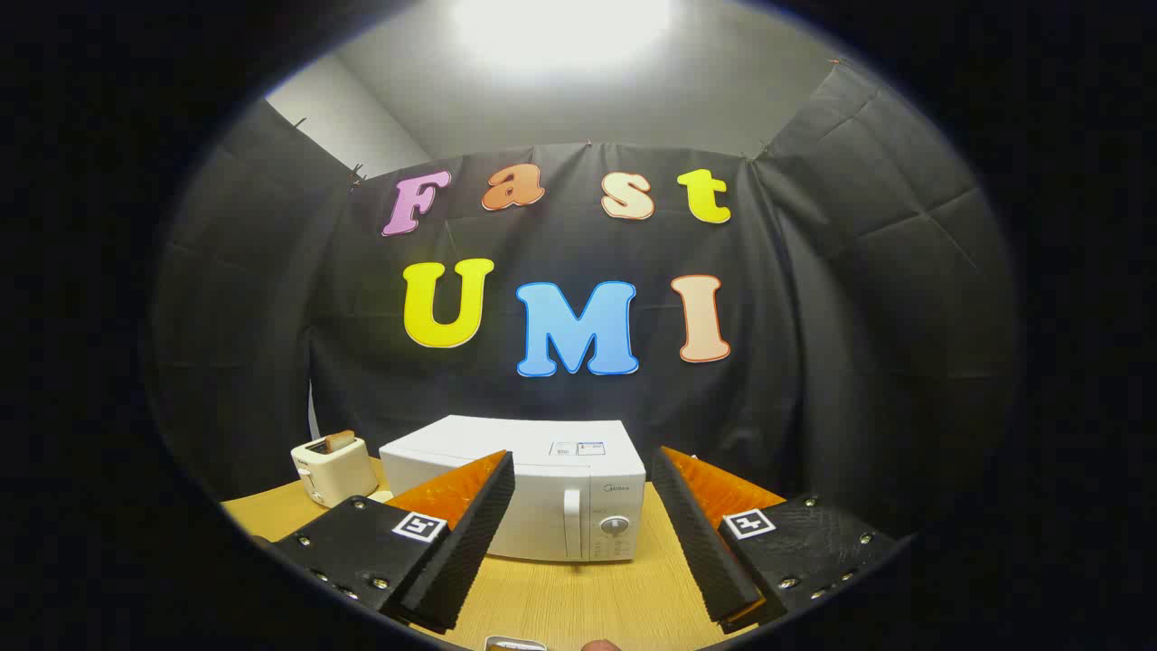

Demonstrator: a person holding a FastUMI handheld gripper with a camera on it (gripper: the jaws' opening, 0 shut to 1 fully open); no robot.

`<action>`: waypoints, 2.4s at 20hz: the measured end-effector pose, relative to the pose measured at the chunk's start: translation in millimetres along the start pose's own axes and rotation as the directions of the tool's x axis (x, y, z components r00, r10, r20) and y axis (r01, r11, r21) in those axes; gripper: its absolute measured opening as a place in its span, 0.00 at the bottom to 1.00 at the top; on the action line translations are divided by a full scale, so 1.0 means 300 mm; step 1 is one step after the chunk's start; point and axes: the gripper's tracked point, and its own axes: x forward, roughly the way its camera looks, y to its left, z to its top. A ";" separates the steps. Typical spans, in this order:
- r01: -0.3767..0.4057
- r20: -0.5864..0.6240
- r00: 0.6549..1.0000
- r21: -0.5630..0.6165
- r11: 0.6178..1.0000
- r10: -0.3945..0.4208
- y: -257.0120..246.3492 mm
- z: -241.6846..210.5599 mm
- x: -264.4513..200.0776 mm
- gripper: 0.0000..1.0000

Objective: Open the microwave, put the food inside, and close the microwave door.

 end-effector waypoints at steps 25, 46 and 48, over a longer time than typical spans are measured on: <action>-0.048 -0.010 0.999 0.045 0.998 0.048 0.039 -0.034 0.198 0.96; -0.064 -0.250 0.967 -0.028 0.998 0.055 0.087 -0.522 0.603 0.96; -0.057 -0.276 0.960 -0.021 0.998 0.049 0.084 -0.568 0.619 0.96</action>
